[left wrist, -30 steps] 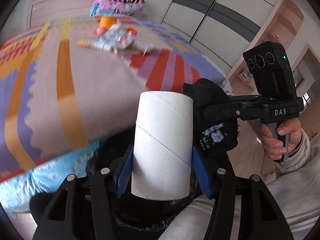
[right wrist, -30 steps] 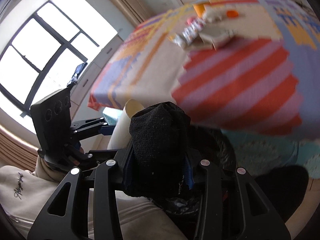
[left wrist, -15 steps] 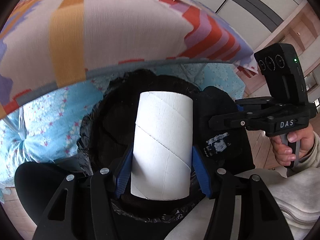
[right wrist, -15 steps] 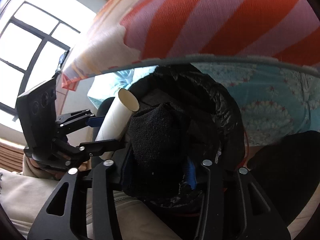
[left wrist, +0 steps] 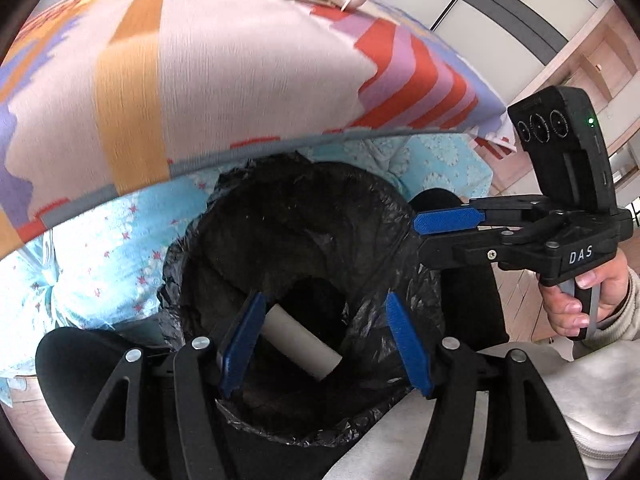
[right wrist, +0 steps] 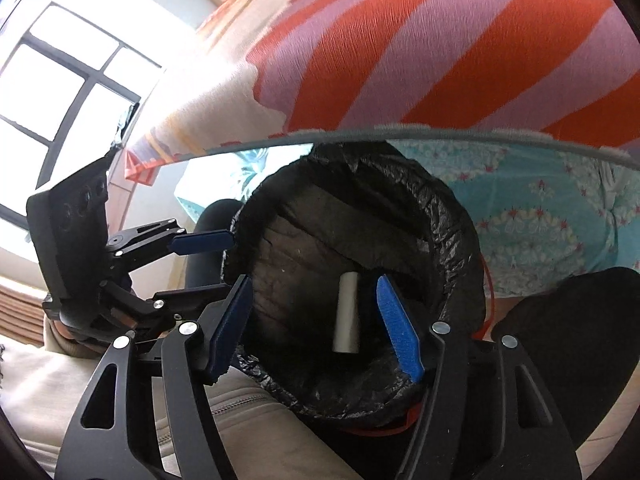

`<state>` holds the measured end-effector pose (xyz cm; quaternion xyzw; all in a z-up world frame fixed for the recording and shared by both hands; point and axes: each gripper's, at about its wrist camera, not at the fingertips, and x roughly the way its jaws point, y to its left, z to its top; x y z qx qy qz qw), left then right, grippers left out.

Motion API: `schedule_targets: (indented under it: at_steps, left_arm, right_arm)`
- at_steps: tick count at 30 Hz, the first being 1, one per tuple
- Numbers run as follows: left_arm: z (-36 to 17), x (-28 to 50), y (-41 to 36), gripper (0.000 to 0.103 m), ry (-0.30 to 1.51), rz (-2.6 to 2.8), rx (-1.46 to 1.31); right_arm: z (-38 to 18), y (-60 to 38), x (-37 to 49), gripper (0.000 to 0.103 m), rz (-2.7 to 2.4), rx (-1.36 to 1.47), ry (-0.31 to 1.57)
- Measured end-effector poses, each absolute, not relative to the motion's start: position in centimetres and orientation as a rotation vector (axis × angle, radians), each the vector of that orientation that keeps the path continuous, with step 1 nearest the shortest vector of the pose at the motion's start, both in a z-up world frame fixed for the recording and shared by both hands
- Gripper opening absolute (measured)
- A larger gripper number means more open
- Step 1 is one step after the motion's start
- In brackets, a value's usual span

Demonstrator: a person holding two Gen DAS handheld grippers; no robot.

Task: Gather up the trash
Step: 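Move both tools back over the bed toward the ointment tube and blister pack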

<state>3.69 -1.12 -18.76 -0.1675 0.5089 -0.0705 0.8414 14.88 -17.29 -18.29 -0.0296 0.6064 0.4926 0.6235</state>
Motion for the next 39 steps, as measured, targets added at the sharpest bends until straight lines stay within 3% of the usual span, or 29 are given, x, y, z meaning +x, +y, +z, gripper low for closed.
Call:
schedule_targets:
  at_steps: [24,39]
  left_arm:
    - [-8.7,5.4,2.9,0.061,0.841,-0.072,-0.274]
    - [-6.0,10.5,5.3,0.061,0.779,-0.002,-0.252]
  right_arm:
    - [-9.4,-18.0,17.5,0.064,1.166,-0.043,1.131]
    - [-4.6,-15.9,21.7,0.064,1.147,-0.037,0.973]
